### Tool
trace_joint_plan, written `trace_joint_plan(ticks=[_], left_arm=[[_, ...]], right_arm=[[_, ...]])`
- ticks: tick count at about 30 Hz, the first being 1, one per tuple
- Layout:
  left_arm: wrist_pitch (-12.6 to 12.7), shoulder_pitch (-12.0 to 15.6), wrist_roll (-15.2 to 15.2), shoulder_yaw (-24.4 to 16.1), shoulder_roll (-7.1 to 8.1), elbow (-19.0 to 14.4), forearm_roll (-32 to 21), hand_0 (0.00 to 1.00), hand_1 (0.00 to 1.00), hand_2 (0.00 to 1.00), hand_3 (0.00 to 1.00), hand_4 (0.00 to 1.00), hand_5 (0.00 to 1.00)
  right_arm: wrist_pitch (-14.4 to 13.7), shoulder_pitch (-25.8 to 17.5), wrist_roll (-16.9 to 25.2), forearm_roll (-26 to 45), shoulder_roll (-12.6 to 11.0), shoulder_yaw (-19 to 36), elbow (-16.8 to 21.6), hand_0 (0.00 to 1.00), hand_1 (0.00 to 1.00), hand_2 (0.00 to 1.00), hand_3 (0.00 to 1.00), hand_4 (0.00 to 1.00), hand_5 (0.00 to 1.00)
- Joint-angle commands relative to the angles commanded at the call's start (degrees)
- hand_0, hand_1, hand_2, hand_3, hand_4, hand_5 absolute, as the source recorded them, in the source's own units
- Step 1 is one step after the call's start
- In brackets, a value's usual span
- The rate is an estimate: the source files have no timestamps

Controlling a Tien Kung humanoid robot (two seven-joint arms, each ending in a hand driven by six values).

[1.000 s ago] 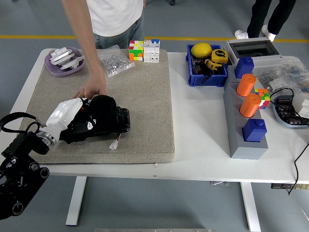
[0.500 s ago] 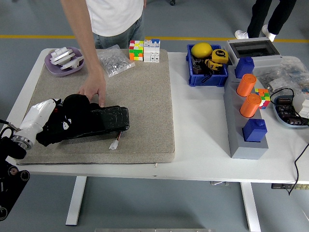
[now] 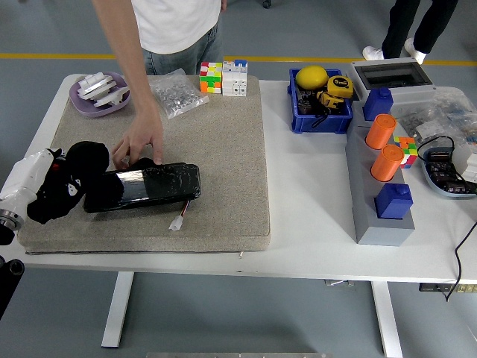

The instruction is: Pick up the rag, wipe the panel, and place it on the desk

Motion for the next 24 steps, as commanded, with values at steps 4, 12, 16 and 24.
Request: trace_joint_plan(ticks=[4,12,16,24], left_arm=[[0.57,-0.55,-0.81,-0.38,0.51,1.74,-0.54,0.309,0.291,0.504,0.485,0.430,0.002],[2.30,-2.23,-4.63,0.47,0.76,8.83,-3.49,0.323,0.337,0.521,0.512,0.510,0.002],[2.08,-2.79,-5.18,-0.03,0.58,10.45,-3.61,0.440,0.549,0.573,0.579,0.569,0.040],[1.05,-3.40,-5.06,-0.26,0.46,12.00,-3.97,0.648,0.774,0.682,0.762,0.697,0.046]], right_arm=[[-0.16,0.00,-0.10,-0.05,-0.01,-0.14,0.00,0.755,0.662,0.676,0.614,0.998,0.476],[-0.27,0.14,-0.23,-1.39,0.14,0.75,0.00,0.755,0.663,0.677,0.613,0.998,0.477],[-0.24,0.24,-0.25,-1.05,0.27,0.47,0.00,0.755,0.662,0.677,0.614,0.998,0.477],[-0.01,0.18,-0.13,-0.02,0.58,-0.42,0.00,0.755,0.663,0.677,0.614,0.998,0.477]])
